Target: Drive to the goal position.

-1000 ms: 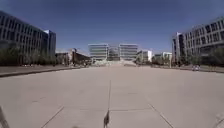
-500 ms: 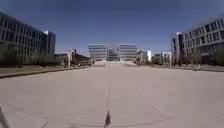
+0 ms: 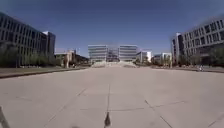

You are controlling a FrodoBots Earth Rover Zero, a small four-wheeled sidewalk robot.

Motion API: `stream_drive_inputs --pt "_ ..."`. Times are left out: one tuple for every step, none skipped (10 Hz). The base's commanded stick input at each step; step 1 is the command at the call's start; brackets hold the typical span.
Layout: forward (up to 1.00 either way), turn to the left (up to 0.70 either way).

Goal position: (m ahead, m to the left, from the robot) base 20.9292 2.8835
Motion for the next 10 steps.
stream_drive_inputs --pt "0.70 0.00" --pt "0.70 0.00" --pt "0.70 0.00" --pt "0.70 0.00" --pt "0.70 0.00" --pt "0.70 0.00" --pt "0.70 0.00" --pt "0.70 0.00" --pt "0.70 0.00" --pt "0.70 0.00"
